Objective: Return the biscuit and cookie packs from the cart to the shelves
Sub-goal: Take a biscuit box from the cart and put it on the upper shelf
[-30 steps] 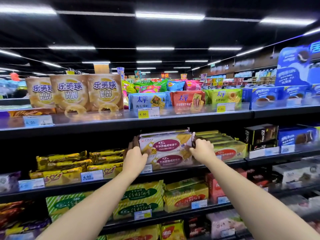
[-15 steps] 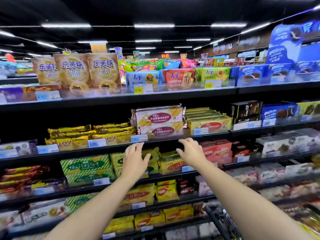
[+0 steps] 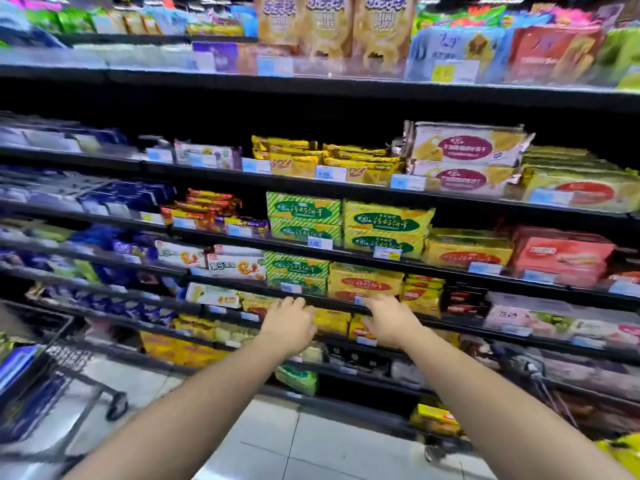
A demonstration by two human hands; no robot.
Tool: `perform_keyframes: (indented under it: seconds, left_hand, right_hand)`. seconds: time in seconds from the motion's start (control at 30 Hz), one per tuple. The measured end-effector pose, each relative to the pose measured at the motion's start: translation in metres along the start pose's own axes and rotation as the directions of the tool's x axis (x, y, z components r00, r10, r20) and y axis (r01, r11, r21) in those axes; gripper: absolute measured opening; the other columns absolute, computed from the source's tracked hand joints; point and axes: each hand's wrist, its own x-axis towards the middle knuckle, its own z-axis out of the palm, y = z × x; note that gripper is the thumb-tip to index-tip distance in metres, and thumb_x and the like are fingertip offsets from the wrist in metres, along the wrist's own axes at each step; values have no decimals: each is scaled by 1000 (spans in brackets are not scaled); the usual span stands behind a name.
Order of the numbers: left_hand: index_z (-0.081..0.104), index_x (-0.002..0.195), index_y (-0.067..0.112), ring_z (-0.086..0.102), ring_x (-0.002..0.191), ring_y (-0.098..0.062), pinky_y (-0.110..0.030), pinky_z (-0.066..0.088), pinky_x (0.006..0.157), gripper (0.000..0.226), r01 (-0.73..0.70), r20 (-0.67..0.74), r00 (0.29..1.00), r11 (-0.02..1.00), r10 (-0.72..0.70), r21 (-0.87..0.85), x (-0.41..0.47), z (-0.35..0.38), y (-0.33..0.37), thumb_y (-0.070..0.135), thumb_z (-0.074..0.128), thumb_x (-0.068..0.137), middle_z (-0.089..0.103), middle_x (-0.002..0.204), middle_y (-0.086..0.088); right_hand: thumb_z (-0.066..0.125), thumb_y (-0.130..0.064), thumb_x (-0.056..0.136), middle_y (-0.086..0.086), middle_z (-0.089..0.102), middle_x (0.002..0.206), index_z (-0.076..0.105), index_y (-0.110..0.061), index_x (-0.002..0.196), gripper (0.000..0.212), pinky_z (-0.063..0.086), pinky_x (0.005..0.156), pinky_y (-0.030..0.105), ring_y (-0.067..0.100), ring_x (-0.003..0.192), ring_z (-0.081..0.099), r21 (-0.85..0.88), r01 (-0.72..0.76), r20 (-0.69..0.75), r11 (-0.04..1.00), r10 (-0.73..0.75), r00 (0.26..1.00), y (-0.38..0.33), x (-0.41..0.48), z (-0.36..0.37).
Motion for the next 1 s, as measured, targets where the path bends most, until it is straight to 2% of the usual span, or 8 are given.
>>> perform_keyframes:
  seconds: [0.07, 0.17, 0.23, 0.4, 0.47, 0.67, 0.8, 1.0]
  left_hand:
    - [50, 135, 20, 42, 129, -35, -51, 34, 109, 43, 72, 52, 996, 997, -71, -18, -24, 17, -36, 44, 39, 102, 49, 137, -11]
    - [44, 143, 23, 38, 135, -36, -53, 30, 113, 45, 189, 144, 973, 980, -179, -62, -64, 44, -97, 43, 39, 102, 41, 148, -10]
    - [42, 145, 21, 37, 137, -36, -52, 28, 115, 48, 265, 183, 952, 961, -247, -80, -96, 63, -140, 42, 40, 102, 40, 150, -10]
    - [48, 138, 18, 41, 130, -36, -50, 33, 109, 42, 441, 224, 882, 893, -414, -88, -185, 98, -268, 38, 39, 103, 46, 140, -12]
    - [47, 139, 16, 41, 131, -36, -49, 31, 110, 40, 523, 221, 841, 846, -494, -102, -223, 111, -320, 34, 41, 103, 47, 140, -13]
    - [48, 139, 24, 48, 128, -33, -45, 33, 109, 41, 684, 246, 719, 724, -650, -86, -326, 135, -443, 33, 42, 99, 52, 138, -8]
    - [55, 131, 23, 52, 124, -31, -42, 34, 106, 43, 751, 279, 647, 657, -709, -72, -362, 145, -498, 43, 56, 92, 57, 131, -5]
    - [58, 114, 18, 63, 108, -30, -38, 42, 92, 20, 794, 272, 601, 601, -752, -95, -362, 157, -559, 23, 50, 97, 68, 114, -8]
  right_hand:
    - [50, -42, 101, 10, 49, 143, 45, -22, 147, 50, 46, 101, 46, 35, 129, 48, -39, 72, 48, 997, -70, 996, -41, 13, 13]
    - [50, -44, 100, 11, 58, 130, 55, -20, 131, 40, 49, 94, 44, 35, 119, 54, -81, 167, 109, 983, -158, 981, -113, 34, 33]
    - [50, -44, 98, 10, 61, 129, 55, -21, 133, 42, 50, 86, 38, 34, 116, 57, -114, 241, 141, 964, -224, 964, -169, 48, 44]
    - [49, -40, 98, 12, 58, 132, 54, -19, 137, 44, 53, 91, 43, 32, 117, 58, -140, 387, 238, 912, -348, 907, -334, 84, 65]
    - [48, -36, 99, 13, 60, 131, 55, -19, 134, 40, 54, 89, 43, 33, 115, 59, -147, 470, 267, 870, -423, 866, -404, 93, 73]
    - [50, -36, 99, 11, 55, 140, 51, -22, 143, 45, 45, 103, 40, 31, 129, 53, -135, 680, 301, 721, -624, 721, -587, 100, 94]
    - [51, -39, 99, 12, 57, 136, 53, -23, 140, 44, 48, 101, 42, 32, 127, 53, -165, 771, 321, 615, -706, 632, -668, 111, 104]
    - [49, -30, 100, 10, 61, 127, 61, -17, 124, 30, 47, 98, 43, 32, 119, 57, -190, 803, 389, 565, -707, 590, -735, 170, 111]
